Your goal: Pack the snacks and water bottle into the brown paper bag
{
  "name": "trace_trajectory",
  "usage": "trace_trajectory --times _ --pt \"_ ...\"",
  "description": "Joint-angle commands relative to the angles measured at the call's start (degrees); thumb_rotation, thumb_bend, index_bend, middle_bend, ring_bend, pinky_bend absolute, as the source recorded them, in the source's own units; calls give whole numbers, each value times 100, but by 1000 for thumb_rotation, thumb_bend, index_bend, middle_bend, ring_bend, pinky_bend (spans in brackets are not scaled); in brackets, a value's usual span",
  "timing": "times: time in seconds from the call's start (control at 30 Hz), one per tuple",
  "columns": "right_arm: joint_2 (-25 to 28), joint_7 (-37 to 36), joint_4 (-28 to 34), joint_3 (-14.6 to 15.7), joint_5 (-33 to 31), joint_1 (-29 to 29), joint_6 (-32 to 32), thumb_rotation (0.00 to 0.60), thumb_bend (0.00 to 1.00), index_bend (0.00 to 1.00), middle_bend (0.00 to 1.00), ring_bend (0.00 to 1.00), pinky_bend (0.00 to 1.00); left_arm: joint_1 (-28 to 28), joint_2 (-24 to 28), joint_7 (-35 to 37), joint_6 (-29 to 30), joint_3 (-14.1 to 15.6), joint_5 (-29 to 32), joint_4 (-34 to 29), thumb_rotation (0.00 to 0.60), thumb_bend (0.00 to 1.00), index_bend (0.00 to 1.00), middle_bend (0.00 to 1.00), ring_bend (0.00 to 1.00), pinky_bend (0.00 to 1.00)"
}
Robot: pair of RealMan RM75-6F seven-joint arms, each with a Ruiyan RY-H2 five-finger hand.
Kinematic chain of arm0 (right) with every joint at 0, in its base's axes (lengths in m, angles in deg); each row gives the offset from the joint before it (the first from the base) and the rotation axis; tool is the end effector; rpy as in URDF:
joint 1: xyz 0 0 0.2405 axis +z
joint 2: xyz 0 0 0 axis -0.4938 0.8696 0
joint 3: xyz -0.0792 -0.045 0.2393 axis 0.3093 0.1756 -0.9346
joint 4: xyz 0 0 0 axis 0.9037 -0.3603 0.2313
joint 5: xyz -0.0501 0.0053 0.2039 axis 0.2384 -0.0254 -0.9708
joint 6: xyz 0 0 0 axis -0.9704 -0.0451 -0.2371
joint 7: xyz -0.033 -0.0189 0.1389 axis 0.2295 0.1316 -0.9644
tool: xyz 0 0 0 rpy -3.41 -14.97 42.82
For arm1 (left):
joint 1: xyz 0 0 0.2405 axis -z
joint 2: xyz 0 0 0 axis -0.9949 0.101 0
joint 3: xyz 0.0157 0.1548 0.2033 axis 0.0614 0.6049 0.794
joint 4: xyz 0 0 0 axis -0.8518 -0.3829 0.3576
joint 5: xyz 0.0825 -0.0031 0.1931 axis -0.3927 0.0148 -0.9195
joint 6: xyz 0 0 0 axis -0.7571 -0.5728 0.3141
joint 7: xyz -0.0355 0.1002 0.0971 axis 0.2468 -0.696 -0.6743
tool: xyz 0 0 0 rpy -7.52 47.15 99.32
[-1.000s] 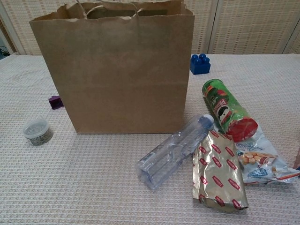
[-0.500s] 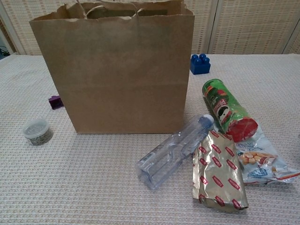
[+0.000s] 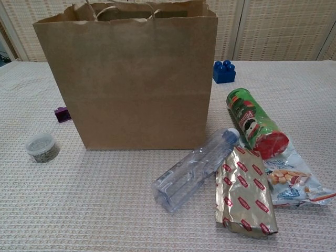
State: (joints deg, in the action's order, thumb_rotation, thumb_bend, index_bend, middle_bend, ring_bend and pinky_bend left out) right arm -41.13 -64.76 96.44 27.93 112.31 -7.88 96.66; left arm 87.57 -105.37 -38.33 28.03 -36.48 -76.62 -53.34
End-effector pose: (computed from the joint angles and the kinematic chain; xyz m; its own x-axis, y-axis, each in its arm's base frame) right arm -0.2395 -0.2970 0.2161 0.2473 0.2956 0.9227 -0.8735 -0.3440 0.3443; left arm -0.2932 0.1630 0.1307 0.3939 0.0196 0.9189 0.9186 -0.0429 -0.3929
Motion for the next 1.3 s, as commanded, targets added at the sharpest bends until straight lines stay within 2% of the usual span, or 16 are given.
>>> trace_trajectory --times 0.03,0.13,0.27,0.37,0.5,0.7,0.83,1.07,1.3 --pt "-135 840 1283 -786 -324 408 357 600 374 765 634 725 744 1 4 24 -1 -12 20 4 600 363 0 0 0 28" --pt "-435 1474 1904 -1080 -400 736 363 600 374 764 635 725 743 3 24 64 -10 -21 39 4 600 363 0 0 0 28" --pt "-940 2523 2318 -1368 -550 1276 189 600 374 764 641 725 743 0 66 154 1 -26 38 -18 600 365 0 0 0 28" --pt "-1378 3198 2431 -1594 -708 1701 106 600 374 764 643 725 740 -8 105 248 22 -31 32 -40 600 365 0 0 0 28" --pt "-2178 3670 2379 -1777 -949 2273 59 600 374 764 643 725 739 -12 159 380 25 -41 47 -57 600 364 0 0 0 28" --pt "-3250 4009 1674 -1543 -931 2803 19 600 374 762 643 723 739 -9 231 564 1 -53 82 -80 600 363 0 0 0 28" --pt "-3711 4111 1217 -1433 -923 2995 -25 600 374 762 643 723 739 -10 282 702 -2 -64 99 -82 600 364 0 0 0 28" --pt "-4159 4257 738 -1402 -1109 3097 -79 600 374 748 643 715 739 -5 331 844 -29 -75 127 -68 600 364 0 0 0 28" --pt "-4328 4241 622 -1304 -1139 3044 -104 600 374 724 643 698 734 -7 323 791 -25 -54 91 -93 600 364 0 0 0 28"
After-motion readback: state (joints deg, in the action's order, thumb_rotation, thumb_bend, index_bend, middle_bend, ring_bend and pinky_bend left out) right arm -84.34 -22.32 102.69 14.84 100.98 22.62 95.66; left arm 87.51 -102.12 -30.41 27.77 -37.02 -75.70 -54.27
